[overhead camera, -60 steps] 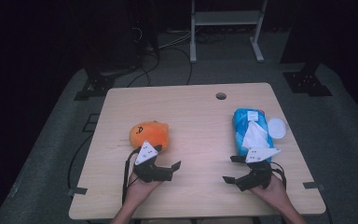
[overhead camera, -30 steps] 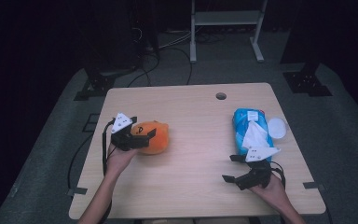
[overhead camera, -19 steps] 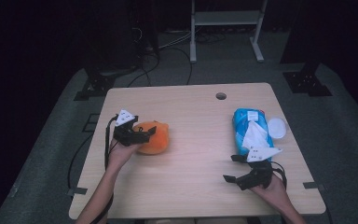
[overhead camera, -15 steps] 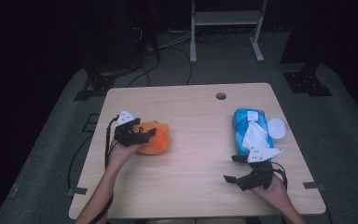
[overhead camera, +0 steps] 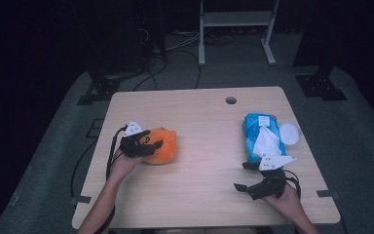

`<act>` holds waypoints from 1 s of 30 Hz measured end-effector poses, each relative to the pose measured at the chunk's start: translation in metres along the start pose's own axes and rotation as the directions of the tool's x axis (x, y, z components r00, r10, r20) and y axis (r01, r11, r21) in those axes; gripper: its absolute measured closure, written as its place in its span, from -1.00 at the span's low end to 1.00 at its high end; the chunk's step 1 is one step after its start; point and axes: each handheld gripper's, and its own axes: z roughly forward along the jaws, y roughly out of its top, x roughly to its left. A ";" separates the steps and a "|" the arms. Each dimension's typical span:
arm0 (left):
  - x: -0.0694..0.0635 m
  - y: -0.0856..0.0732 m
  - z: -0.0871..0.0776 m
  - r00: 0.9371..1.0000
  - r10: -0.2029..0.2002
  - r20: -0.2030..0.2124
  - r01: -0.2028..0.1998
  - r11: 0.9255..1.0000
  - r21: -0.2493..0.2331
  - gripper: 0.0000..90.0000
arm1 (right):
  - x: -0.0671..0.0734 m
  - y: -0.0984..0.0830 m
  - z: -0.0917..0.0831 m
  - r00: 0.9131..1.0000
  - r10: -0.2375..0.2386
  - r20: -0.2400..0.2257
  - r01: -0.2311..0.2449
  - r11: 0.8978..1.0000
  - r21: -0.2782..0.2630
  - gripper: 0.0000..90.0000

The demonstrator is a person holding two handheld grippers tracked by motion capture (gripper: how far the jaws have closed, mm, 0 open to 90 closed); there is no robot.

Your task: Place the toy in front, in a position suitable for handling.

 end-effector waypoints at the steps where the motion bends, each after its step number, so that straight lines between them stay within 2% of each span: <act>1: -0.001 0.000 0.000 1.000 0.012 -0.009 -0.012 1.000 0.007 -0.23 | 0.000 0.000 0.000 1.000 0.003 -0.001 -0.003 1.000 0.002 -0.67; 2: -0.001 0.000 0.000 1.000 0.012 -0.009 -0.012 1.000 0.007 -0.18 | 0.000 0.000 0.000 1.000 0.003 -0.001 -0.003 1.000 0.002 -0.67; 4: -0.003 0.001 -0.001 0.999 0.039 -0.029 -0.038 0.999 0.011 -0.11 | 0.000 0.000 0.000 1.000 0.002 -0.001 -0.002 1.000 0.004 -0.67; 6: -0.004 0.003 -0.002 0.999 0.036 -0.038 -0.036 0.999 0.006 0.05 | 0.000 0.001 0.000 1.000 0.000 0.001 0.000 1.000 0.001 -0.67; 11: -0.005 0.010 -0.006 0.997 0.022 -0.069 -0.022 1.000 -0.013 0.21 | -0.001 0.001 -0.001 1.000 0.006 0.001 -0.006 1.000 -0.011 -0.67; 12: -0.005 0.013 -0.008 0.998 0.006 -0.066 -0.008 1.000 -0.029 0.26 | -0.002 0.001 -0.002 1.000 0.006 0.002 -0.006 1.000 -0.014 -0.67; 16: -0.007 0.019 -0.011 0.997 0.012 -0.083 -0.014 0.999 -0.030 0.28 | -0.003 0.002 -0.003 1.000 0.007 0.003 -0.007 1.000 -0.017 -0.67; 17: -0.007 0.022 -0.015 0.998 -0.008 -0.069 0.005 0.999 -0.052 0.28 | -0.003 0.002 -0.003 1.000 0.004 0.003 -0.004 1.000 -0.021 -0.67; 18: -0.007 0.022 -0.015 0.998 -0.008 -0.069 0.005 0.999 -0.052 0.29 | -0.003 0.002 -0.003 1.000 0.004 0.003 -0.004 1.000 -0.021 -0.67; 19: -0.007 0.026 -0.019 0.998 -0.033 -0.048 0.029 0.996 -0.086 0.29 | -0.003 0.002 -0.004 1.000 0.003 0.004 -0.003 1.000 -0.024 -0.67; 23: -0.014 0.036 -0.026 0.999 -0.021 -0.025 0.018 0.993 -0.117 0.29 | -0.004 0.003 -0.005 1.000 0.006 0.008 -0.005 1.000 -0.027 -0.67; 25: -0.026 0.046 -0.032 1.000 -0.010 0.011 0.011 0.988 -0.154 0.28 | -0.004 0.003 -0.007 1.000 0.011 0.009 -0.011 0.999 -0.035 -0.67; 27: -0.036 0.052 -0.035 0.999 -0.003 0.039 0.009 0.985 -0.171 0.28 | -0.005 0.004 -0.009 1.000 0.011 0.013 -0.010 0.999 -0.046 -0.67; 28: -0.036 0.052 -0.035 0.999 -0.003 0.039 0.009 0.985 -0.171 0.28 | -0.005 0.004 -0.009 1.000 0.011 0.013 -0.010 0.999 -0.046 -0.67; 30: -0.047 0.056 -0.035 0.998 0.002 0.070 0.011 0.982 -0.187 0.28 | -0.005 0.005 -0.012 1.000 0.012 0.019 -0.011 0.999 -0.050 -0.67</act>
